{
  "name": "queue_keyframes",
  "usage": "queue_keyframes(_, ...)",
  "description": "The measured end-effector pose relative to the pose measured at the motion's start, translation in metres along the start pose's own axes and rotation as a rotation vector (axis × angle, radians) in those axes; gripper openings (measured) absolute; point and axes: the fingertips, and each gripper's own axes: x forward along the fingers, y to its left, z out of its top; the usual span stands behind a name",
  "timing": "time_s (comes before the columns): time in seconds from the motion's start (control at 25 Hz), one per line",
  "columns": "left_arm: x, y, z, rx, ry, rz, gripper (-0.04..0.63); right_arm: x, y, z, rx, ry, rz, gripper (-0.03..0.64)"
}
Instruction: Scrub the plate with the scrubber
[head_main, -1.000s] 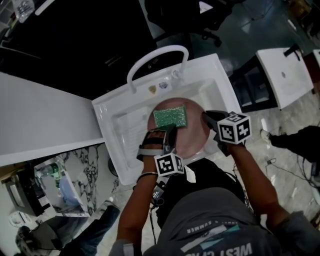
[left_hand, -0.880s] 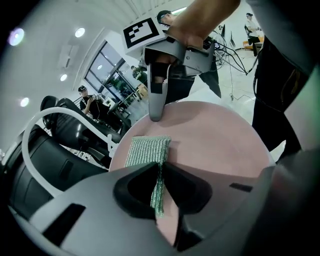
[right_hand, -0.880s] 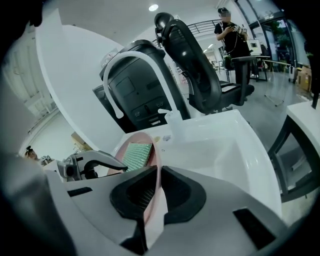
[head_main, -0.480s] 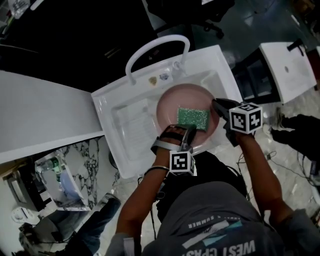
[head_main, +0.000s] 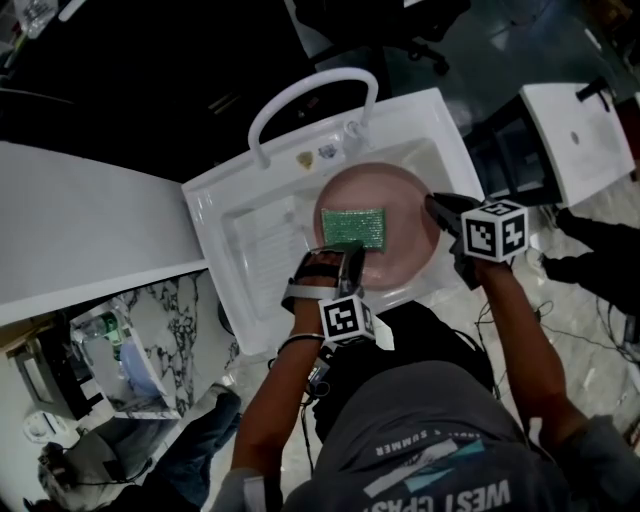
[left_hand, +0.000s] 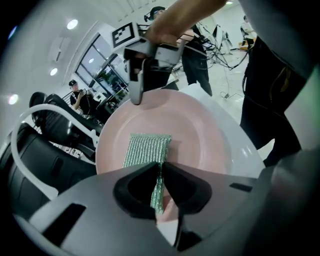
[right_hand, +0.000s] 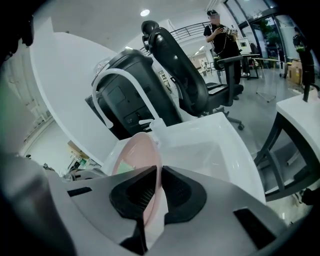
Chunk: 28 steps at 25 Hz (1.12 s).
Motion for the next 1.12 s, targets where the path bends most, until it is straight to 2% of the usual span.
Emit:
queue_keyframes(0.16,-0.001,0.031,-0.012,-0.030,0.034,0.056,0.046,0.010,0.019,-0.013,0.017,0.028,0.051,0.051)
queue_keyframes(0.36,0.005,0.037,0.004,-0.023,-0.004,0.061,0.046,0.024,0.041,-0.023,0.004,0.060,0.099,0.052)
queue_keyframes(0.52,0.010,0.024,0.023,0.001,-0.054,0.017,0.046,0.024,0.035,-0.022,-0.008,0.058,0.084,0.055)
queue_keyframes(0.84,0.003,-0.037,0.047,0.104,-0.122,-0.133,0.045,0.012,0.008,-0.001,0.032,-0.001,0.028,0.055)
queue_keyframes(0.96,0.000,-0.041,0.046,0.116,-0.128,-0.118,0.044,0.009,0.004,0.008,0.050,-0.025,0.026,0.055)
queue_keyframes(1.12,-0.013,-0.025,0.038,0.087,-0.134,-0.057,0.043,0.006,-0.001,0.014,0.079,-0.041,0.018,0.052)
